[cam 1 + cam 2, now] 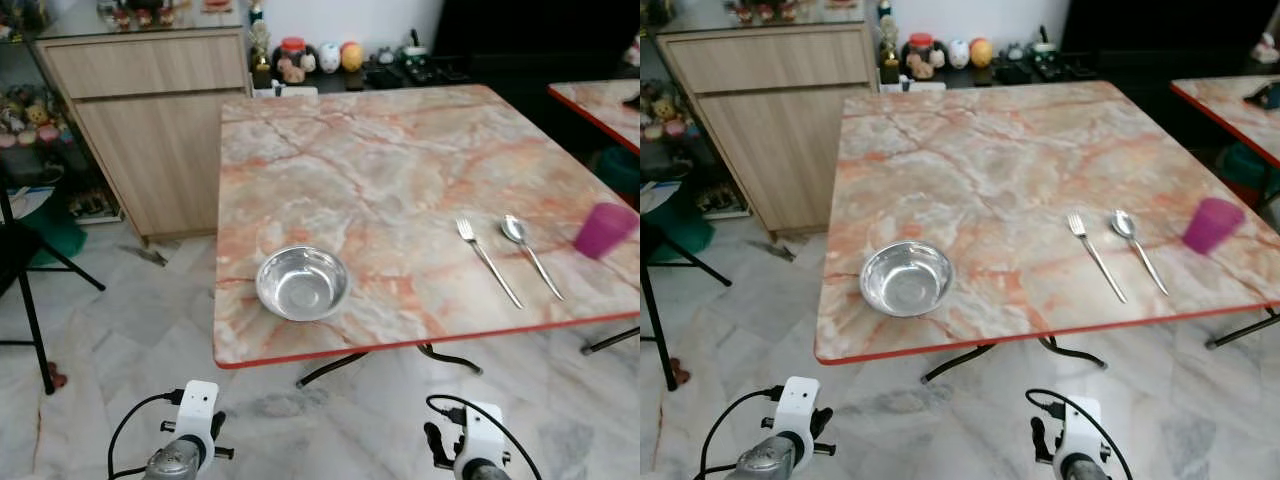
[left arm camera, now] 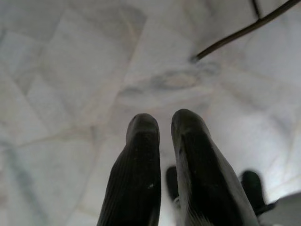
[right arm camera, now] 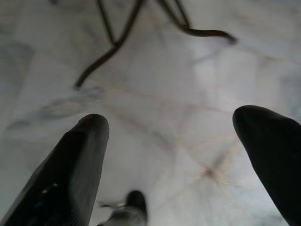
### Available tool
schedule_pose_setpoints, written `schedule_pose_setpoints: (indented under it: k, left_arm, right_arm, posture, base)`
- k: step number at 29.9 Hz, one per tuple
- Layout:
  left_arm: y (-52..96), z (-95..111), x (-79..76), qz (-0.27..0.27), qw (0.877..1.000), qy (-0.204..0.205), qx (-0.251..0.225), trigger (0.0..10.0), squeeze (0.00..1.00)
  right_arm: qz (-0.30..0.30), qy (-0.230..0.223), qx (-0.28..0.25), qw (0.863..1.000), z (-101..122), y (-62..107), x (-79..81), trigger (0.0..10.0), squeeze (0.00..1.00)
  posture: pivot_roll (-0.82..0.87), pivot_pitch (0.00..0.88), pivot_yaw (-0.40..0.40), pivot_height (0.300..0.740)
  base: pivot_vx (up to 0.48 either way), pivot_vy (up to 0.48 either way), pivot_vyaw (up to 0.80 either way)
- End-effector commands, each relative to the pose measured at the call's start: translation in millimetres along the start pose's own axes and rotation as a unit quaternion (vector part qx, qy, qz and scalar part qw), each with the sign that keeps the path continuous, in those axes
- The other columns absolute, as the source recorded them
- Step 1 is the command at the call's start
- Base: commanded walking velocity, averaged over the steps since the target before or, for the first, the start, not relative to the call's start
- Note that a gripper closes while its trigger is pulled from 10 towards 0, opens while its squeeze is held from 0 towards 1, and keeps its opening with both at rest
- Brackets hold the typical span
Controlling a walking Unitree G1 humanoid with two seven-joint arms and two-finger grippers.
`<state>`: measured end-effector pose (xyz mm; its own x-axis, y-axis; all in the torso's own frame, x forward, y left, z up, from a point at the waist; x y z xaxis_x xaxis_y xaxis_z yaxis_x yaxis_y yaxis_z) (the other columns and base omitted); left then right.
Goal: Setting the table
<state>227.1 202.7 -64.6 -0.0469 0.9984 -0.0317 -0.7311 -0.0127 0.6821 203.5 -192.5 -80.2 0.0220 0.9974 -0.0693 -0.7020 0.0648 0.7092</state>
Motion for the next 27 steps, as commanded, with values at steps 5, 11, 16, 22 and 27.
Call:
schedule_pose_setpoints:
  k: [5,11,16,22,27]
  left_arm:
    - [-0.6,-1,-4.0,-0.007,1.000,-0.007,0.005,10.0,0.00]
    - [0.0,-4,-3.7,-0.007,1.000,-0.013,0.010,10.0,0.00]
    - [0.3,-5,-3.8,-0.006,1.000,-0.015,0.014,10.0,0.00]
    - [0.6,-7,-4.5,-0.009,1.000,-0.019,0.018,10.0,0.00]
    - [1.5,-14,2.4,0.025,0.997,0.055,0.046,10.0,0.00]
  right_arm:
    - [-0.009,0.018,0.013,1.000,-9,3.1,-8.3,10.0,0.00]
    - [-0.008,0.007,0.015,1.000,-10,3.2,-7.9,10.0,0.00]
    - [-0.009,0.005,0.016,1.000,-10,3.3,-8.1,10.0,0.00]
    - [-0.010,0.004,0.018,1.000,-10,3.3,-8.2,10.0,0.00]
    - [-0.012,0.004,0.020,1.000,-11,3.4,-8.4,10.0,0.00]
  posture:
    - [-0.03,0.000,-0.016,0.740]
    - [-0.03,0.000,-0.017,0.740]
    - [-0.03,0.000,-0.017,0.740]
    - [-0.03,0.000,-0.017,0.740]
    - [-0.03,0.000,-0.019,0.740]
  base:
    - [0.000,0.000,0.48]
    - [0.000,0.000,0.47]
    - [0.000,0.000,0.00]
    - [0.000,0.000,0.00]
    - [0.000,0.000,0.00]
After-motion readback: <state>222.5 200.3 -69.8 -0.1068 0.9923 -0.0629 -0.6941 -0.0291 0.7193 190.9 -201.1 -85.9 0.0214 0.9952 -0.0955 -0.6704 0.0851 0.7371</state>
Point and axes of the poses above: a point about 5 cm out from each wrist's last joint towards the gripper, its own y axis pointing back from the gripper into the wrist, its own z axis along the axis of the wrist's last joint, x = y × z, the point moved 1 cm from there along -y, pointing out of the wrist towards the gripper, and after that the axes turned 10 degrees about y, right-handed, at the moved point
